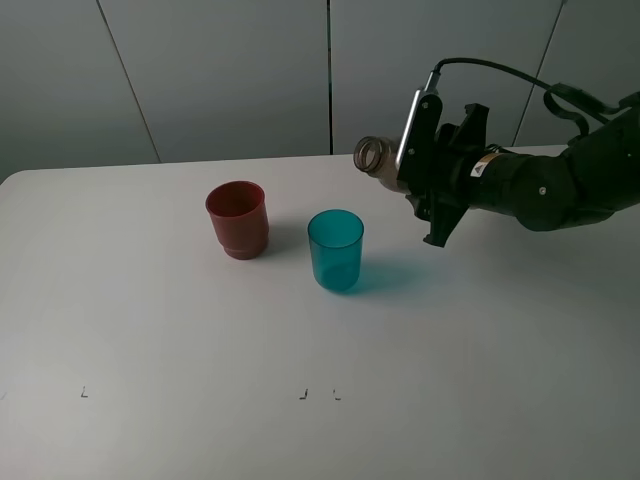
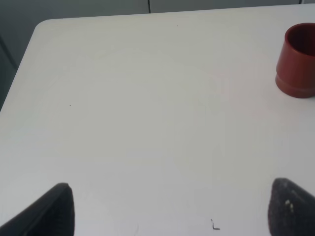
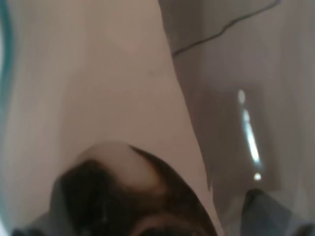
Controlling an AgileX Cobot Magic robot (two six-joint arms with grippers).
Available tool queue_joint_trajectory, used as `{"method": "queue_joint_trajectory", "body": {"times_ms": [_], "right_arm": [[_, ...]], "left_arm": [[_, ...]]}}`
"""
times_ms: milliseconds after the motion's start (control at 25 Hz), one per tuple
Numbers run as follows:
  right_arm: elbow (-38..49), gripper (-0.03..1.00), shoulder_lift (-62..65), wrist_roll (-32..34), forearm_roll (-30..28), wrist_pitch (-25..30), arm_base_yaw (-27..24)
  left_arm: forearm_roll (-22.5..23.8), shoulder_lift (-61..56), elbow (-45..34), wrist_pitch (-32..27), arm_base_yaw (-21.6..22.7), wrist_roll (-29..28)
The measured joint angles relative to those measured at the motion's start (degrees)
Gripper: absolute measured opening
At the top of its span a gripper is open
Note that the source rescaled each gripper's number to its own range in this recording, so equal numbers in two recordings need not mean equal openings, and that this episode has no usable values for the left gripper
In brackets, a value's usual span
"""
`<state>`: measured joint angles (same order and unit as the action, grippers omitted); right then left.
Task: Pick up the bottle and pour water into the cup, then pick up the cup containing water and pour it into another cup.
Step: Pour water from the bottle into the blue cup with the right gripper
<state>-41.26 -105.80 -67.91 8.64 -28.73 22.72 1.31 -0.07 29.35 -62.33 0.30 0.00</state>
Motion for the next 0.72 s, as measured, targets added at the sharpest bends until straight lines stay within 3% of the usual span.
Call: {"method": "queue_joint_trajectory", "body": {"times_ms": [360, 720], "right_arm": [[-0.2, 0.0, -1.2, -0.2, -2.7, 0.4, 0.0], [-1.3, 0.0, -1.5, -0.2, -9.6, 0.7, 0.0]], "left_arm": [[0.0, 0.0, 0.0, 0.0, 0.0, 0.0], [0.0, 0.0, 0.0, 0.0, 0.0, 0.0]]}}
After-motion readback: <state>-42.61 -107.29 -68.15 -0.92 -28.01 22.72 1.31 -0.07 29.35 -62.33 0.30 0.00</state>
